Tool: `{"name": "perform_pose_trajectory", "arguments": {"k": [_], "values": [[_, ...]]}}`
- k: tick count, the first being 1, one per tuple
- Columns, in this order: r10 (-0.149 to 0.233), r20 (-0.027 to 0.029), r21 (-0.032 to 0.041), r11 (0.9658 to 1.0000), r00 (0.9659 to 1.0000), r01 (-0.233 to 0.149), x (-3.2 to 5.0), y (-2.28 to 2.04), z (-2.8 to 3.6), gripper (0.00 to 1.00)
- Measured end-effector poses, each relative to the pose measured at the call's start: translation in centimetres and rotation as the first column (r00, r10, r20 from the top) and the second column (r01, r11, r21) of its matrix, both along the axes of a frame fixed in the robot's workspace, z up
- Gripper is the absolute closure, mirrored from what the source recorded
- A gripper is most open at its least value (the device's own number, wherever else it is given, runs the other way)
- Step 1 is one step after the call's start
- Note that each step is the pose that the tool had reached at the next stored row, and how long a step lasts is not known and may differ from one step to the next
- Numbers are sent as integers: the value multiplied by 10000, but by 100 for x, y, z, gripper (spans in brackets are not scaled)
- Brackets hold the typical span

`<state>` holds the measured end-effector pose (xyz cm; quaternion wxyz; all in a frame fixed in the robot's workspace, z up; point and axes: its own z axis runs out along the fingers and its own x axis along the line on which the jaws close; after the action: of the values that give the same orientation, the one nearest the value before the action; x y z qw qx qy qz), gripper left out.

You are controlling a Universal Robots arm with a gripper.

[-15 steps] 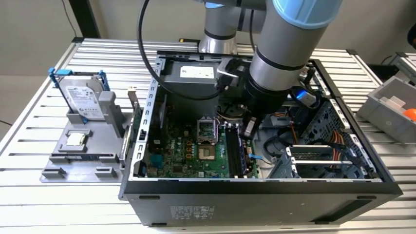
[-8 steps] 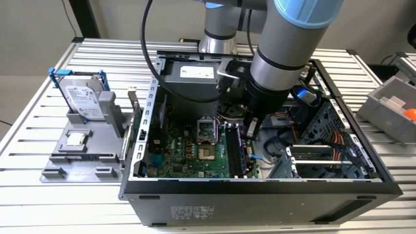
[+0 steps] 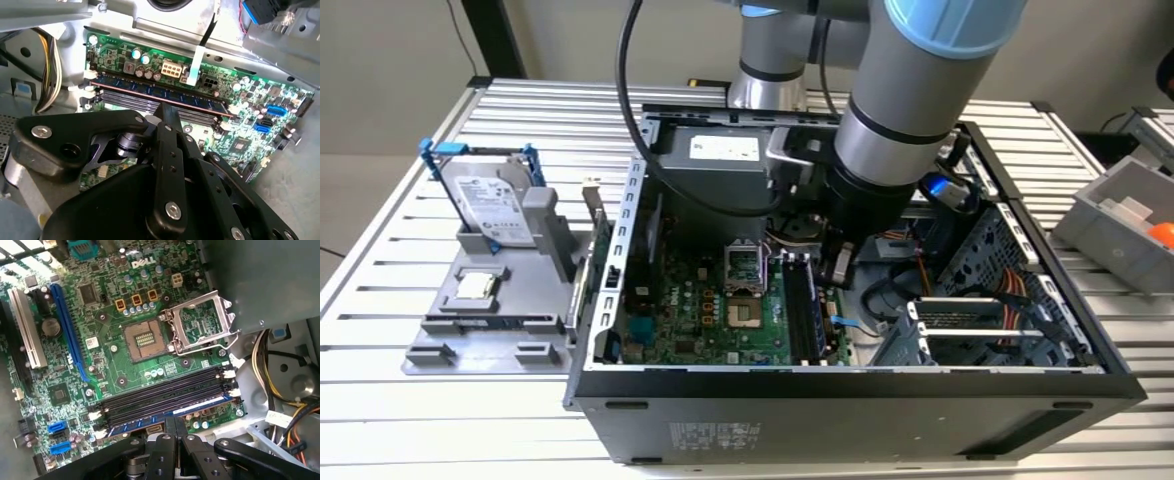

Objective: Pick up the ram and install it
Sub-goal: 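Press down the ram until it locks into place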

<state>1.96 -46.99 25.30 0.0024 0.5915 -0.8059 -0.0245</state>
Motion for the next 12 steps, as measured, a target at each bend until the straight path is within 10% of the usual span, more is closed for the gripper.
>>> {"name": "perform_pose_trajectory", "arguments": {"k": [12], "values": [[1411, 1, 3, 9900, 9900, -1411, 4, 3, -1, 100]]}}
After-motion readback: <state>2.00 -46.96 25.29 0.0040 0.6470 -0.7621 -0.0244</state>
